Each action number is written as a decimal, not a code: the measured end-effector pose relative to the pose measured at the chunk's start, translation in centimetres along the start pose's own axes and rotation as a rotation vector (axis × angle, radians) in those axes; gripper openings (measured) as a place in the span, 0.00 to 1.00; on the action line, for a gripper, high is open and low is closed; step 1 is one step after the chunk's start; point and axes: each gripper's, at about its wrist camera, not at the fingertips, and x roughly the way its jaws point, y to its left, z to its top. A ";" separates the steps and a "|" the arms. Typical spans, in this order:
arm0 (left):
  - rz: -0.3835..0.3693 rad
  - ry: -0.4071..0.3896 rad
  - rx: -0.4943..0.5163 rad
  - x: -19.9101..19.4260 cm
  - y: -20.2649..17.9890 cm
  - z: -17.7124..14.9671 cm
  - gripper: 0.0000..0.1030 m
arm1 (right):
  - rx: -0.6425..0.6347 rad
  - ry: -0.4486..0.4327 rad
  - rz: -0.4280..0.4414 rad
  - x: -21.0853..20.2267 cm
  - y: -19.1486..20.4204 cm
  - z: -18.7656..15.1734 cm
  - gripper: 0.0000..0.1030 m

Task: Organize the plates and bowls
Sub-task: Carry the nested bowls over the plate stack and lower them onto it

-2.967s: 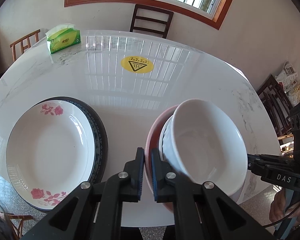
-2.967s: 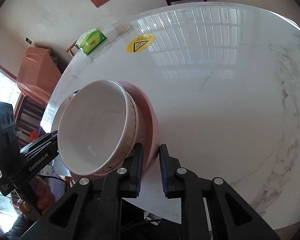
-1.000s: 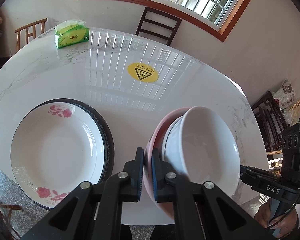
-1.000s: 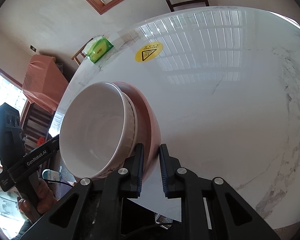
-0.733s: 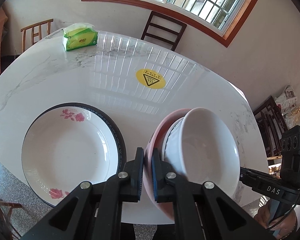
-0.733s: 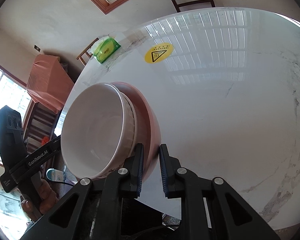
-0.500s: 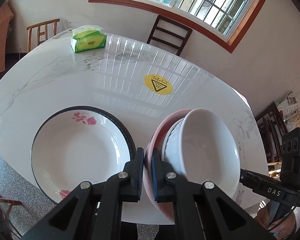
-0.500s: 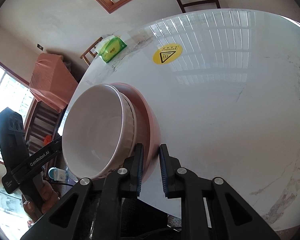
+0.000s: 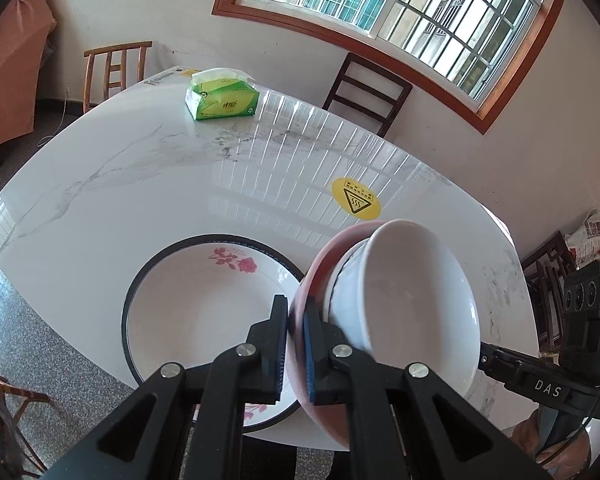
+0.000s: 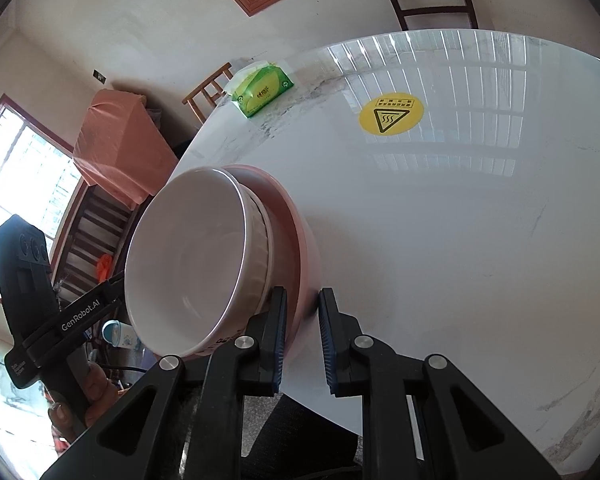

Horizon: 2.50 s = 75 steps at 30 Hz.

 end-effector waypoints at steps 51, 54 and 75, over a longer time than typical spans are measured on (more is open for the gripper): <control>0.043 0.034 -0.146 0.7 9.9 0.7 0.05 | -0.037 0.131 0.007 8.0 5.8 2.0 0.17; 0.042 0.039 -0.148 0.9 10.1 0.6 0.05 | -0.035 0.137 0.006 8.1 5.8 2.1 0.17; 0.047 0.011 -0.122 1.4 10.0 0.2 0.06 | -0.021 0.132 0.005 8.3 5.6 2.0 0.17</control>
